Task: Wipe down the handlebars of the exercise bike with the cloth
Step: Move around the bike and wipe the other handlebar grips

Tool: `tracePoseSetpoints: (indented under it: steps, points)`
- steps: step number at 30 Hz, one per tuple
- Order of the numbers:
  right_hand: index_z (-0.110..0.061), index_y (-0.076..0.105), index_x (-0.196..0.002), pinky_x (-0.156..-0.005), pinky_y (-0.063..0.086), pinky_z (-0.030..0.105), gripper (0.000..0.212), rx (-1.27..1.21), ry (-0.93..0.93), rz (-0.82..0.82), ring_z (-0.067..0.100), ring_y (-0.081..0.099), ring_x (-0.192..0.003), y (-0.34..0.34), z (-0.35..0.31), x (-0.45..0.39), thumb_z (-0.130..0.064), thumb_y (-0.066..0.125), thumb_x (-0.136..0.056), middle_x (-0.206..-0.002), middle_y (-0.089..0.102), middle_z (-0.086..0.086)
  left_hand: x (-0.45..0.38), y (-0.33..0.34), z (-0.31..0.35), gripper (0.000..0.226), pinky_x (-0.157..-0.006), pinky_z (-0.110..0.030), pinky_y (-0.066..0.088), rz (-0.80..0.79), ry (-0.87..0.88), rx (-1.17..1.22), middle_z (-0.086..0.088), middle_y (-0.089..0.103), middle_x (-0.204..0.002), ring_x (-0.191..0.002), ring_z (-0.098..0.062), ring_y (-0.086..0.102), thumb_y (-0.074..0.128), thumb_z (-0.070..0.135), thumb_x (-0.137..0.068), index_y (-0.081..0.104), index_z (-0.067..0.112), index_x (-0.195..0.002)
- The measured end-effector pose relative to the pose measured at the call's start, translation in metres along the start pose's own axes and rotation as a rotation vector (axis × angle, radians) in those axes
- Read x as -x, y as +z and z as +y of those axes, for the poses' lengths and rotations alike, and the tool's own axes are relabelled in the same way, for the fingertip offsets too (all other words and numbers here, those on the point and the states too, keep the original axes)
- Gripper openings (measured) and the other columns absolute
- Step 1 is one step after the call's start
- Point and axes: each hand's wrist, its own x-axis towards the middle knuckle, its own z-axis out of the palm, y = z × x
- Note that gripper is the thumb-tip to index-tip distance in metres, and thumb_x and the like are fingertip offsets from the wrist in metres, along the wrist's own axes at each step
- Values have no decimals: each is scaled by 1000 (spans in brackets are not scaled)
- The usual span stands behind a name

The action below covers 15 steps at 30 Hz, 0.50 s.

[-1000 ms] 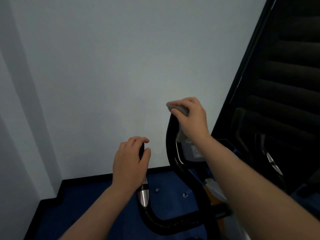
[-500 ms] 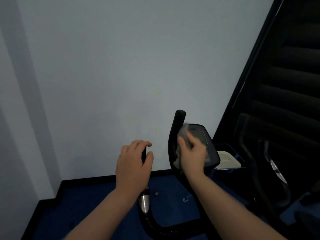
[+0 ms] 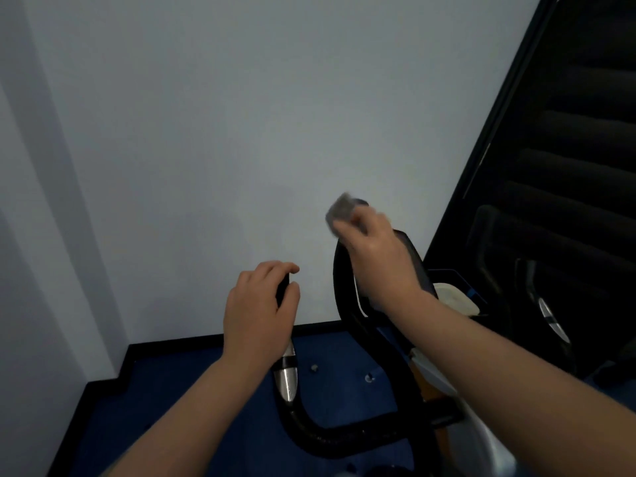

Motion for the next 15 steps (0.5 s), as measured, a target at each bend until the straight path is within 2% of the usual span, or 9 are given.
tracePoseSetpoints:
  steps: [2,5,6,8,10,13,15]
  points:
    - [-9,67,-111,-54,53,41,32,-49,-79,-201,32,55,-90,2,-2,24,3,66,-80,-110,57,14,0,0,0,23,-86,-36,43,-3,-11,6,12,60,-114,-97,-11,47,51,23,-92,63,26,-111]
    - [-16,71,-105,-69,52,43,18,-183,-87,-395,26,57,-90,-14,-1,17,-15,59,-91,-105,55,6,0,1,2,23,-87,-36,44,3,-20,21,12,60,-114,-98,-12,47,51,24,-92,63,26,-111]
    - [-20,71,-103,-68,51,41,17,-172,-108,-406,23,57,-90,-19,-1,8,-18,58,-92,-103,54,2,0,1,2,23,-87,-36,44,2,-20,20,11,60,-114,-99,-12,47,50,24,-92,63,26,-111]
    - [-25,68,-103,-59,46,35,19,-60,-133,-316,20,54,-90,-22,-3,-6,-15,57,-90,-102,52,-1,1,1,3,23,-86,-35,44,8,-22,24,11,60,-113,-99,-12,48,50,24,-92,63,26,-111]
    - [-19,62,-108,-56,42,32,25,120,-117,-334,21,48,-100,-15,-15,-10,-5,54,-88,-111,49,1,1,1,4,23,-86,-36,45,12,-32,39,11,61,-113,-99,-13,48,50,24,-92,63,26,-111]
    - [-9,58,-113,-74,51,34,28,291,-94,-541,25,40,-116,3,-38,-3,-2,54,-87,-119,50,5,0,-1,3,24,-87,-38,45,-12,-31,11,10,61,-115,-100,-13,49,48,26,-93,63,27,-111]
    - [-12,63,-108,-81,52,37,24,217,-75,-646,25,44,-114,1,-38,0,-4,53,-88,-114,55,5,-1,-3,2,25,-86,-37,44,-27,-19,-13,10,62,-116,-100,-14,49,47,28,-93,63,27,-112]
